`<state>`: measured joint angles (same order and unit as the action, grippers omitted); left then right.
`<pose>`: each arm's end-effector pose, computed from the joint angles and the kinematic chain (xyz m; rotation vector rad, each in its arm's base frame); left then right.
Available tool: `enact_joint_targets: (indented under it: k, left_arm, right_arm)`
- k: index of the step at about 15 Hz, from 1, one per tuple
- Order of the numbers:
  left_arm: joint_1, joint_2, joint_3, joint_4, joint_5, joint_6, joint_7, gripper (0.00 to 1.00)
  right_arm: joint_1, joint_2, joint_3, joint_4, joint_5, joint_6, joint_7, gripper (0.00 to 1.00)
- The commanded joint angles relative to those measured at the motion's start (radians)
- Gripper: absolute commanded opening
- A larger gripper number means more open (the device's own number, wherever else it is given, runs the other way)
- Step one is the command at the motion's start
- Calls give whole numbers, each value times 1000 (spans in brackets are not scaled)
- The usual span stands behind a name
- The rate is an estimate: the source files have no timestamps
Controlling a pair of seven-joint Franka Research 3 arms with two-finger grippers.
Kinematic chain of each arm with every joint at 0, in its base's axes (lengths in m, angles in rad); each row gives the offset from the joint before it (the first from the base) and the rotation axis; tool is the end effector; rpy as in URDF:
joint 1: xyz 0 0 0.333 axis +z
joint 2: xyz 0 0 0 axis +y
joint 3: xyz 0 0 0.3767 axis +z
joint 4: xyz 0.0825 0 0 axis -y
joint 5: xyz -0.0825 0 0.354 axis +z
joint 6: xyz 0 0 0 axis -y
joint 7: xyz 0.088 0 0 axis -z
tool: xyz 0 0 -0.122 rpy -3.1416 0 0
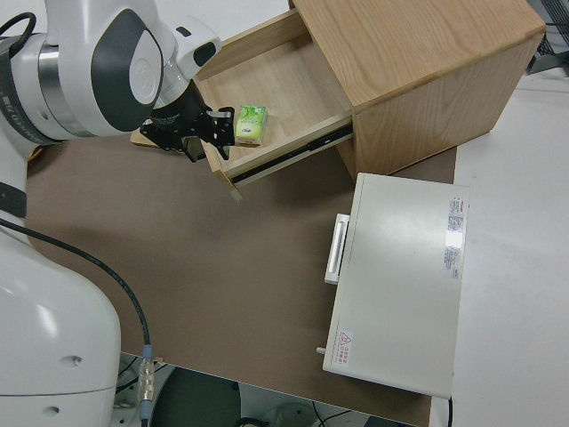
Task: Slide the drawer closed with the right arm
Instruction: 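Pull the right gripper back toward the robot, away from the drawer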
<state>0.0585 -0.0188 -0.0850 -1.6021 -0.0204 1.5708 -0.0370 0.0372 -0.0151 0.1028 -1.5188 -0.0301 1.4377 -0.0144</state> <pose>0.5166 -0.0167 0.6661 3.1231 0.0166 -0.0205 0.4998 0.0670 0.6894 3.0955 0.2347 -0.0993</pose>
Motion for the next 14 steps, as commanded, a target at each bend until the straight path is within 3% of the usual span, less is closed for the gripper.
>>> enact_joint_targets:
  k: [1,4,6,10,12,14]
  left_arm:
    - [-6,-7,4,1,13,-5,6,998]
    - [-5,-7,2,1,13,-5,5,998]
    - [-5,-7,4,1,13,-5,6,998]
    - [-5,-7,2,1,13,-5,5,998]
    - [-6,-9,4,1,13,-5,6,995]
    - [-5,-9,4,1,13,-5,6,998]
  right_arm:
    - [10,-17,5,0,-16,-57,16,19]
    - [24,-42,11,-12,-16,-65,62,31]
    - [24,-57,37,-32,-13,-63,118,0]
    - [49,-94,43,-90,22,-42,215,0]
    - [64,-112,44,-130,70,-8,308,0]
    - [85,-112,64,-147,76,18,423,0]
